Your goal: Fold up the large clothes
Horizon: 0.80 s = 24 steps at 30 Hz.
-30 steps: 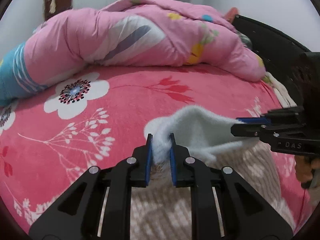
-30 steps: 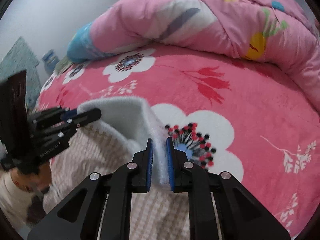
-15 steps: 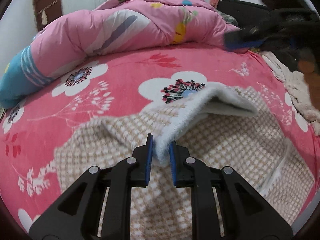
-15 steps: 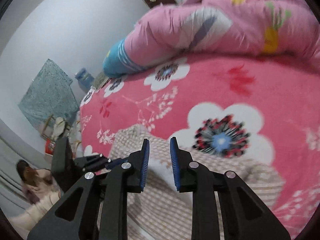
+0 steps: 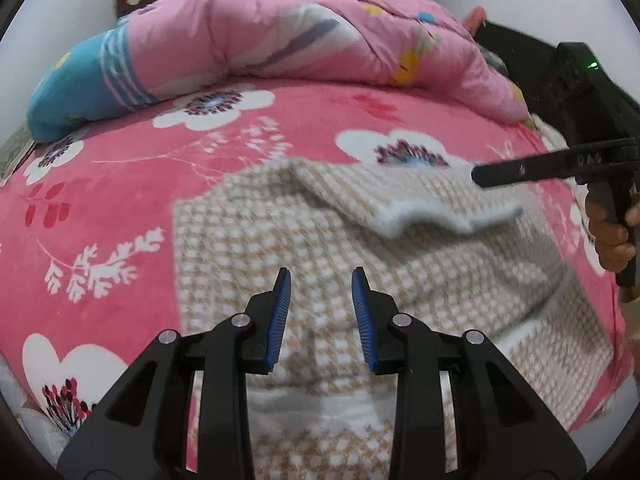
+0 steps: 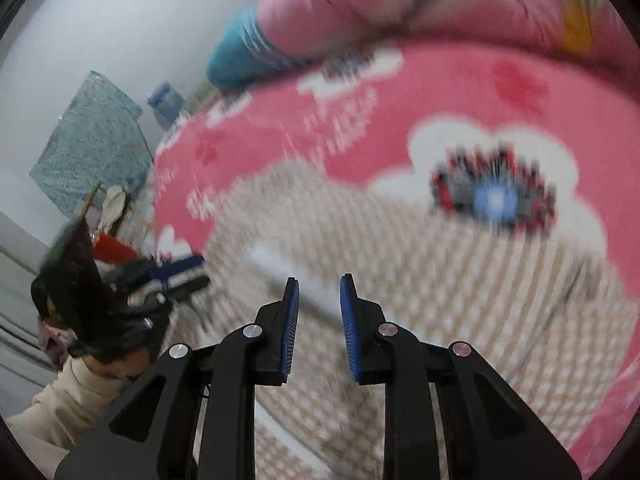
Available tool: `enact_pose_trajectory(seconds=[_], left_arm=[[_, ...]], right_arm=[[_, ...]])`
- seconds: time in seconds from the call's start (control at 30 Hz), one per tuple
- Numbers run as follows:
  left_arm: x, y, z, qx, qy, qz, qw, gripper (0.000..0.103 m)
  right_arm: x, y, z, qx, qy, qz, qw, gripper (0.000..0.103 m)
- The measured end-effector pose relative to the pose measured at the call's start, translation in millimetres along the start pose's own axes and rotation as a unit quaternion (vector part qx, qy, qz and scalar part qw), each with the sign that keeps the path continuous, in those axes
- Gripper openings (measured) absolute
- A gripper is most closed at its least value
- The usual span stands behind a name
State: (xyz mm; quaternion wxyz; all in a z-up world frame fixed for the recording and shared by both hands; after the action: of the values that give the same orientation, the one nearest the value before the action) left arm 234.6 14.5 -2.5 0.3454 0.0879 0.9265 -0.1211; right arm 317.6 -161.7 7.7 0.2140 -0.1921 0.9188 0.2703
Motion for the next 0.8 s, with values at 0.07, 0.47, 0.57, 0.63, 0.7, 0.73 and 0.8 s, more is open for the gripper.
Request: enact_pose_trajectory(seconds=[0.07, 0.47, 0.57, 0.63, 0.7, 0.73, 0.8], left_arm=[[-5.2, 2.3, 1.3, 0.003, -0.008, -0.017, 0.9998, 0.030], [-14.1, -0.1, 20.1, 0.042, -0.019, -0.036, 0.9983, 0.030], [-29.6, -12.8, 30.5, 0.045, -0.026, -0.021, 0.9984, 0.030], [-38.7, -28.7, 45.9, 0.039, -0.022, 0.002, 0.9990, 0.030], [-38.5, -36.8, 70.5, 0.014, 0.006, 0.019, 0.9997, 0.030], [-36.0, -36.2, 82.2, 0.001, 0.023, 0.022, 0.9995, 0.030], [-24.0, -27.9, 106.4, -0.033, 0.054, 0.019, 0.9978, 0.035]], right_arm=[[-13.9, 2.2, 7.8, -0.008, -0.016, 0.007, 1.000, 0.022], [18.5, -25.3, 49.0, -0.123, 0.055, 0.108, 0.985, 0.022], [8.0, -40.9, 18.2, -0.050, 0.003, 0.088, 0.995, 0.022], [11.1, -55.5, 19.2, 0.024, 0.008, 0.075, 0.997, 0.024], [28.9, -70.9, 34.6, 0.079, 0.050, 0.061, 0.994, 0.025], [35.6, -74.8, 33.8, 0.076, 0.052, 0.063, 0.994, 0.025], [46.3, -80.5, 15.2, 0.069, 0.047, 0.074, 0.994, 0.025]])
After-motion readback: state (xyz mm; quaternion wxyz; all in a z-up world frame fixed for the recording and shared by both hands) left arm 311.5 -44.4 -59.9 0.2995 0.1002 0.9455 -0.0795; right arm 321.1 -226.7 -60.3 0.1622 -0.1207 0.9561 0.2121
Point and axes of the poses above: each gripper's, at about its wrist camera, not at the fingertips, and z roughly the way its jaws point, y to its left, x to its underside, the point moved 3 cm from there along z, roughly the way its jaws point, and after that the axes turned 4 degrees about x, right-handed, at the moved point
